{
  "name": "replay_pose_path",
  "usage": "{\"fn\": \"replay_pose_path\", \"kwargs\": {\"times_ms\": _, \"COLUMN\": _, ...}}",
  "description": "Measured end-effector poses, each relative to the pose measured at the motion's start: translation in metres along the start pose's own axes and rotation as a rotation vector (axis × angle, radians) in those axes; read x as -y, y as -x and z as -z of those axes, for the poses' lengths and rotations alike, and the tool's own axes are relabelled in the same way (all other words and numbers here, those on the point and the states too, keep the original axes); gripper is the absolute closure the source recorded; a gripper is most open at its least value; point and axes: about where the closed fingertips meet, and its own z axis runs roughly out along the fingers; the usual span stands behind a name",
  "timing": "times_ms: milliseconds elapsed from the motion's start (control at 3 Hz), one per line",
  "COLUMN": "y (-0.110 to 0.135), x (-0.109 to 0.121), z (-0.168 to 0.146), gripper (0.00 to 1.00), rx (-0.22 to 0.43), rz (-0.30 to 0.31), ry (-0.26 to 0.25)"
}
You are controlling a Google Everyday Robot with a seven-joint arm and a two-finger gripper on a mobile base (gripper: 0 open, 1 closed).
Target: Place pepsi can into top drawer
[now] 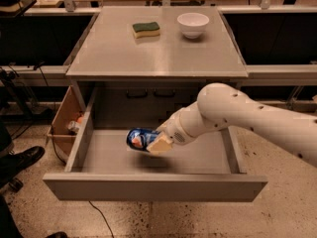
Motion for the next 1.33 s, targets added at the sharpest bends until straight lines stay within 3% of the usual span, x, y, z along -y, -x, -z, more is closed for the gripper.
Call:
{"fn": "replay_pose_path", "kwargs": {"times_ms": 1000, "y": -0.05, "x": -0.01, "z": -0.058, "gripper": 1.0, "rx": -0.049, "rz": -0.004, "ry": 0.076}}
{"fn": "replay_pose_path", "kwargs": {"times_ms": 1333, "y": -0.058, "x": -0.016, "z": -0.065, "gripper": 0.74, "rx": -0.058, "rz": -0.001, "ry": 0.089}}
